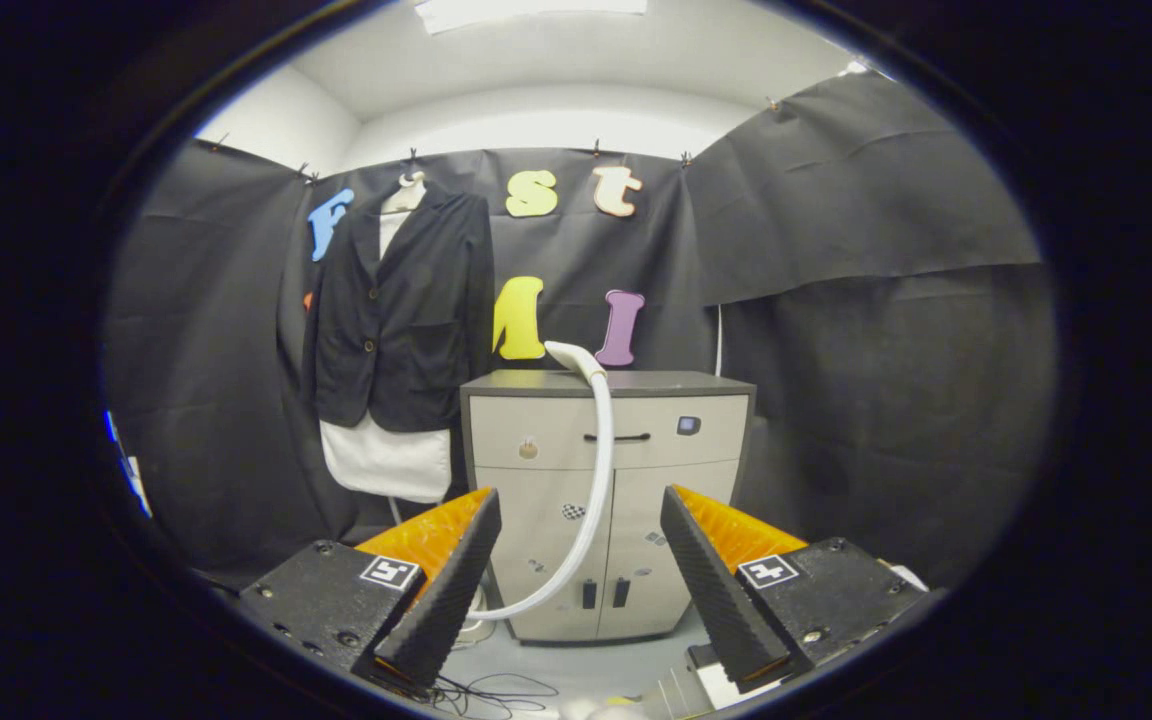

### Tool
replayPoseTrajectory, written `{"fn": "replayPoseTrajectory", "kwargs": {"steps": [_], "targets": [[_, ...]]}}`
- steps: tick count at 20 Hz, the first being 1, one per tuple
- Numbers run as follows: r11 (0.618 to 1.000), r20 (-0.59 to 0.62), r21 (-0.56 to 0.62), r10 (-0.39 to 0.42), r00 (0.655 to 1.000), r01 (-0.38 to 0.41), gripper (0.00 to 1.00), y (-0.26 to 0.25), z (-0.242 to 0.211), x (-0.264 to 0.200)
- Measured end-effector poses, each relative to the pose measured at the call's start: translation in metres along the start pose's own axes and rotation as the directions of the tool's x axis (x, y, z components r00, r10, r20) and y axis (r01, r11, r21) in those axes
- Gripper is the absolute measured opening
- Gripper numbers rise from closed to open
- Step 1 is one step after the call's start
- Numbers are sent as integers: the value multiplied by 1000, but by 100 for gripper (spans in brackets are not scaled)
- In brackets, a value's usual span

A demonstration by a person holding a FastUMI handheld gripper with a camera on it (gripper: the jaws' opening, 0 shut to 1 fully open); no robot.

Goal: Iron the clothes twice with a garment steamer, once on the left side and once on the right side.

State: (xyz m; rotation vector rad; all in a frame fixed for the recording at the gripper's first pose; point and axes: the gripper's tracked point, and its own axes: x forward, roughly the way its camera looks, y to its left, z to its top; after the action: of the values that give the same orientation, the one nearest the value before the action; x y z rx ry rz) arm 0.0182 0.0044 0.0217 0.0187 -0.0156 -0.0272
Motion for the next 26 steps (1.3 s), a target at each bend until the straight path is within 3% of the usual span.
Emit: {"fn": "replayPoseTrajectory", "kwargs": {"steps": [6,11,20,26], "targets": [[1000,10,23,-21,1000,20,100,-27,34,38],[1000,43,18,12,999,-12,100,-52,87,106],[982,64,51,181,981,-184,100,-66,186,256],[941,-40,154,312,949,-302,100,-58,204,355]]}}
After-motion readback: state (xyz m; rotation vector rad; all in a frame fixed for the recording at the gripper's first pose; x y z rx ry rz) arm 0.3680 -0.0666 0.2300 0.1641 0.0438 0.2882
